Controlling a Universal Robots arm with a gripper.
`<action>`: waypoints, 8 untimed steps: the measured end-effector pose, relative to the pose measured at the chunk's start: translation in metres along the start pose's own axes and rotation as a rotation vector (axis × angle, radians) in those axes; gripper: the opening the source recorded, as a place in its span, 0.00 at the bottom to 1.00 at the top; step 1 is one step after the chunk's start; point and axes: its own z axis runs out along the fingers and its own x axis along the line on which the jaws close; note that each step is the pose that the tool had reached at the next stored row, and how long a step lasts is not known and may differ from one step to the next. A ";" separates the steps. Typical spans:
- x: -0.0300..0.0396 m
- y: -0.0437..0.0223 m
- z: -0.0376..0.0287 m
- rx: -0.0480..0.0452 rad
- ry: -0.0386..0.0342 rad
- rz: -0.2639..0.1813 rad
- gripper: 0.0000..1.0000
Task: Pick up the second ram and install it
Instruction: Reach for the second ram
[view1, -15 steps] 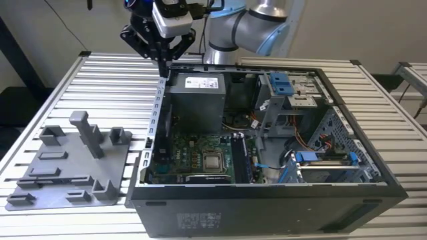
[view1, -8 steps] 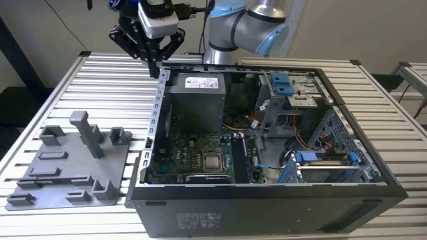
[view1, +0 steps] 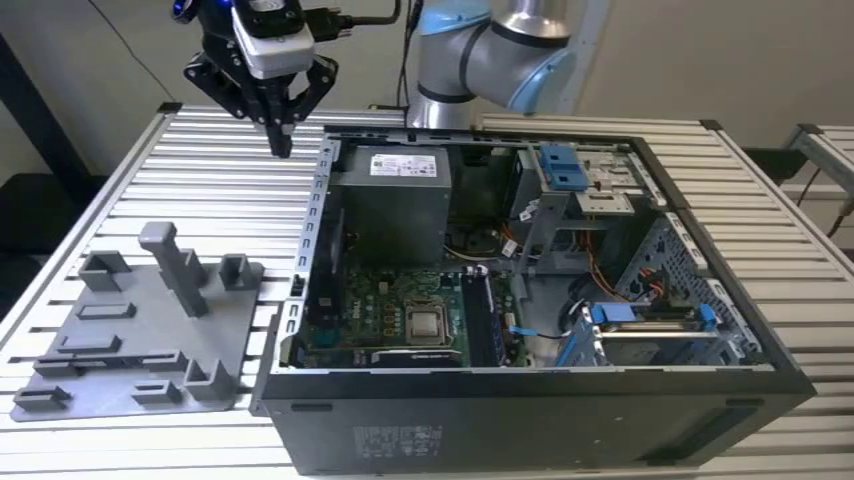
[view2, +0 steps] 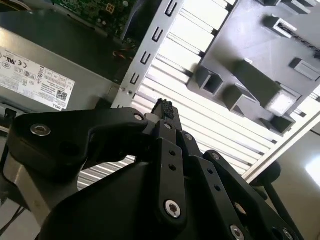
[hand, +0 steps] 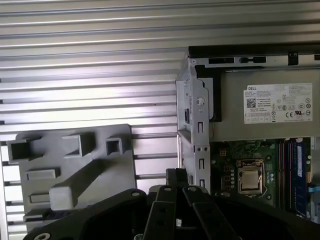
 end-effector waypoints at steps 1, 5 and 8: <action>0.0036 -0.0003 0.0002 0.0001 0.0000 0.000 0.11; 0.0202 -0.0014 0.0006 0.0003 0.0000 -0.001 0.11; 0.0329 -0.0023 0.0011 0.0005 0.0000 -0.002 0.11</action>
